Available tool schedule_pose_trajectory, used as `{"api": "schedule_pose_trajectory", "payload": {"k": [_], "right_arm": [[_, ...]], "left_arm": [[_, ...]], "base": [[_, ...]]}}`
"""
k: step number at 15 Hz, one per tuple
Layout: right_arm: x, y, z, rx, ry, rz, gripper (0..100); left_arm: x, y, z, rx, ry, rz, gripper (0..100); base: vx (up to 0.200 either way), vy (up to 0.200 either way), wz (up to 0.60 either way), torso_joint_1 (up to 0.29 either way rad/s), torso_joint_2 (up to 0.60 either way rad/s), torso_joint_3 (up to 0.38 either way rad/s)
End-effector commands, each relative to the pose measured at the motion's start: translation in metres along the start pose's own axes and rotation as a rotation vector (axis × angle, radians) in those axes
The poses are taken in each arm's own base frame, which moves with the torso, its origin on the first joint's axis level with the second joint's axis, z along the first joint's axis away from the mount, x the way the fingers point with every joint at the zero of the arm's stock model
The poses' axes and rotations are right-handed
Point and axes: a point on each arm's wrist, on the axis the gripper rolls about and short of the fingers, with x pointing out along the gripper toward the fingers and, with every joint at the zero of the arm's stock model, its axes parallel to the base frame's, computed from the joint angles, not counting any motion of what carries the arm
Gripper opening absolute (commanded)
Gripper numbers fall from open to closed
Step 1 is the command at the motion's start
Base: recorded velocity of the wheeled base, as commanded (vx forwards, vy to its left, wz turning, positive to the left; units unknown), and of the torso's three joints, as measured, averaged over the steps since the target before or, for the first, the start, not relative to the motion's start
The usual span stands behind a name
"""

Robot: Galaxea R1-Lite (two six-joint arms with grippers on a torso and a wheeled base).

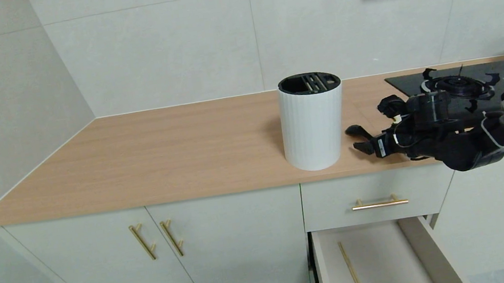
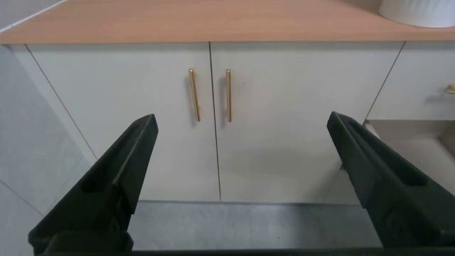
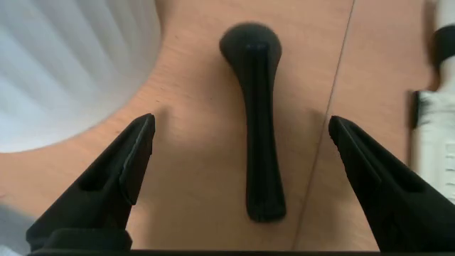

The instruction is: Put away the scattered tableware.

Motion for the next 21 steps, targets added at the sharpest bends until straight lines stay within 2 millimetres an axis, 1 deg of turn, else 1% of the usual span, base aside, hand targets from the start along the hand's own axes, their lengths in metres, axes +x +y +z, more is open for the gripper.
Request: {"api": "schedule_pose_trajectory", "payload": {"k": [1,5,11,12,16,19,21], "right_arm": [[0.011,-0.006,-0.008,0.027,0.013,-0.009,100],[0.014,-0.013,-0.009,0.044,0.008,-0.024,100],[0.015,-0.013,-0.012,0.044,0.014,-0.023,100],[0.016,-0.013,-0.012,0.044,0.017,-0.023,0],[0.015,-0.011,-0.012,0.045,0.020,-0.018,0],[0.011,-0.008,-0.010,0.054,0.056,-0.010,0],[0.008,0.000,-0.002,0.106,0.053,-0.011,0]], "left_arm": [[0.000,0.000,0.000,0.000,0.000,0.000,100],[0.000,0.000,0.000,0.000,0.000,0.000,100],[0.000,0.000,0.000,0.000,0.000,0.000,100],[0.000,0.000,0.000,0.000,0.000,0.000,100],[0.000,0.000,0.000,0.000,0.000,0.000,100],[0.000,0.000,0.000,0.000,0.000,0.000,100],[0.000,0.000,0.000,0.000,0.000,0.000,100]], "base": [[0.000,0.000,0.00,0.000,0.00,0.000],[0.000,0.000,0.00,0.000,0.00,0.000],[0.000,0.000,0.00,0.000,0.00,0.000],[0.000,0.000,0.00,0.000,0.00,0.000],[0.000,0.000,0.00,0.000,0.00,0.000],[0.000,0.000,0.00,0.000,0.00,0.000],[0.000,0.000,0.00,0.000,0.00,0.000]]}}
